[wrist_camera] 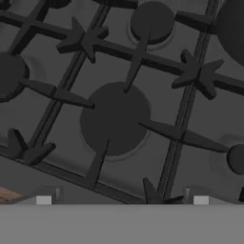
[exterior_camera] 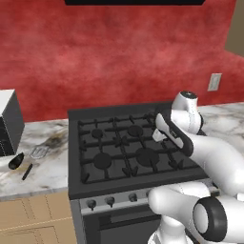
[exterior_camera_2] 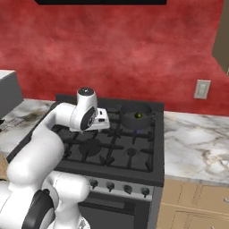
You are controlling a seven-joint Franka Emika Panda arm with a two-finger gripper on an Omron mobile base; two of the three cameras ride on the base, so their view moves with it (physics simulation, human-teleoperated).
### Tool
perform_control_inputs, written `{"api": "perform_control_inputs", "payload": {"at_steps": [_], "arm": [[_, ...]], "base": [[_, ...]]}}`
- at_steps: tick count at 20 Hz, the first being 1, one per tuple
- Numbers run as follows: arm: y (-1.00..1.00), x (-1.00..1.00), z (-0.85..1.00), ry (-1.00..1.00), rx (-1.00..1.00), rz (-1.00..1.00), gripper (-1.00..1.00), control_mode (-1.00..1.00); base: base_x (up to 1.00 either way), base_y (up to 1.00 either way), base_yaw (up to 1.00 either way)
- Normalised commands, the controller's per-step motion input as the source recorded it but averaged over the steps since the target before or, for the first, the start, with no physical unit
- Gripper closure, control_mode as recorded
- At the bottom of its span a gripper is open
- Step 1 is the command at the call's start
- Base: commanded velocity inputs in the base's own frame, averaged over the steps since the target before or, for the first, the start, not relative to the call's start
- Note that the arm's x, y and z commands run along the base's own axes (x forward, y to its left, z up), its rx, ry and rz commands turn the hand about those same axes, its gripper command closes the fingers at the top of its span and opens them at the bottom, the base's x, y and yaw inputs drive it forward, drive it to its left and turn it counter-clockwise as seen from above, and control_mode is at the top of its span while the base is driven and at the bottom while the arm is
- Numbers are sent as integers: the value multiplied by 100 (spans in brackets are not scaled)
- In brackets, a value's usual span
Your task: Put the cucumber and eggplant in the pot. Retrieve the spatula and lightly stir the vegetables in the pot.
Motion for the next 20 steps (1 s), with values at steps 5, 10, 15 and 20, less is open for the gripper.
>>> {"api": "perform_control_inputs", "payload": {"at_steps": [5,10,15,20], "arm": [[0,0,0,0,0,0,-100,100],[0,0,0,0,0,0,-100,100],[0,0,0,0,0,0,-100,100],[0,0,0,0,0,0,-100,100]], "base": [[-13,100,-5],[-1,100,-7],[0,100,-5],[3,92,-5]]}}
